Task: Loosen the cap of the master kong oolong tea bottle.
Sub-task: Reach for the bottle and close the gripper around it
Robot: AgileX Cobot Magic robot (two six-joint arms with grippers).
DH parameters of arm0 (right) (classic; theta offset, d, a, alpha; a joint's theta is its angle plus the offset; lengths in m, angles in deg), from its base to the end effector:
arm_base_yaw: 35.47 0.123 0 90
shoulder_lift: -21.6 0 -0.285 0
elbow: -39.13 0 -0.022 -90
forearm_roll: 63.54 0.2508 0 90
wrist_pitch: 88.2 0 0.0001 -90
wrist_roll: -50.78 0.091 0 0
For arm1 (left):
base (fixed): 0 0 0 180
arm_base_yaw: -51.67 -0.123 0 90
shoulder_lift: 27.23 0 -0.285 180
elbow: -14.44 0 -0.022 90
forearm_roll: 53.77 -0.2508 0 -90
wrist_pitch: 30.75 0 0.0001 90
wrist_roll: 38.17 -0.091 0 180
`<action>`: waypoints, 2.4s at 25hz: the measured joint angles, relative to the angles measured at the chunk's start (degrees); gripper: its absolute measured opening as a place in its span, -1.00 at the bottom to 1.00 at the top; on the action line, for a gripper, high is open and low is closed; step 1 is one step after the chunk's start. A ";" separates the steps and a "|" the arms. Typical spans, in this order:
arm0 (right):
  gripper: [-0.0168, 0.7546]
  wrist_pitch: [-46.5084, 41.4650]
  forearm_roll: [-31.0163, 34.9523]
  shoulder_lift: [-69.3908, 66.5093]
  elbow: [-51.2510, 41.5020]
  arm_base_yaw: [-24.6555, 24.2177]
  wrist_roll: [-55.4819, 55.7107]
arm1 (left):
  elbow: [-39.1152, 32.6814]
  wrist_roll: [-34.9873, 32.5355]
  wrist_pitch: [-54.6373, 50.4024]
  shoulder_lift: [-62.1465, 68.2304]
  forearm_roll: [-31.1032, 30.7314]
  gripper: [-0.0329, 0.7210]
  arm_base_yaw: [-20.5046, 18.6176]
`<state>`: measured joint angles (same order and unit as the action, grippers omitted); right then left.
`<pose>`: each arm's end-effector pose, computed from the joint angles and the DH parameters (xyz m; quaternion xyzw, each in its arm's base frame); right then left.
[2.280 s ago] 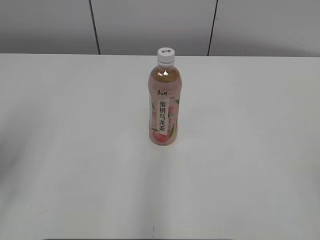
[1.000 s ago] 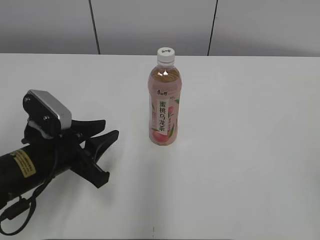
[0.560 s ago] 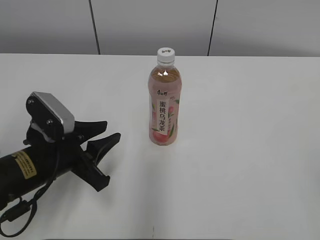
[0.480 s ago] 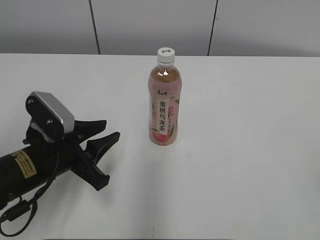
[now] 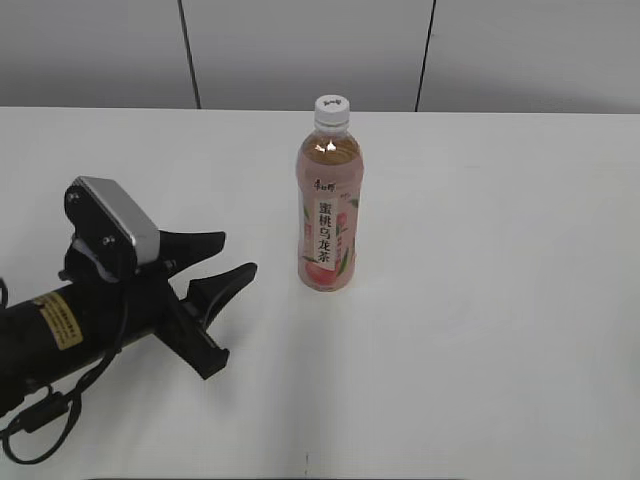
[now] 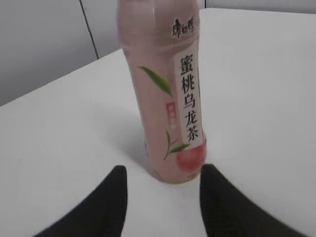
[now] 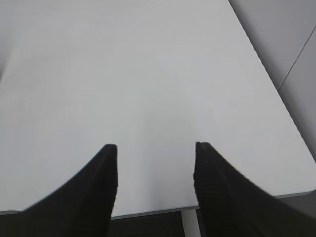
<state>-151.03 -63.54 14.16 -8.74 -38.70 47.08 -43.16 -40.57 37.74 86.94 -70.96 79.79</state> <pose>-0.0087 0.0005 0.2777 -0.0035 0.8578 -0.0311 0.5131 0.2168 -0.1442 0.1164 0.3288 0.7140 -0.2097 0.5815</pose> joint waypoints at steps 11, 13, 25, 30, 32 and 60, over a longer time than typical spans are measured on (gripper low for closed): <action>0.04 0.00 0.00 0.00 0.00 0.00 0.11 | 7.09 2.40 0.06 1.11 -1.05 0.16 0.00; 0.04 0.00 0.00 0.00 0.00 0.00 0.15 | 7.55 2.40 0.06 2.15 -1.70 0.16 0.00; 0.04 0.00 0.00 0.00 0.00 0.00 0.15 | 13.00 2.40 0.06 6.65 -2.31 0.56 0.00; 0.04 0.00 0.00 0.00 0.00 0.00 0.15 | 17.01 2.40 -0.07 7.64 -4.12 0.57 0.00; 0.04 0.00 0.00 0.00 0.00 0.00 0.15 | 18.07 2.70 0.05 7.64 -4.73 0.57 0.00; 0.04 0.00 0.00 0.00 0.00 0.00 0.39 | 31.03 7.35 -4.89 16.06 -10.28 0.57 0.73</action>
<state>-151.03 -63.54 14.16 -8.74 -38.70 47.47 -12.13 -33.22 32.85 103.00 -81.24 80.52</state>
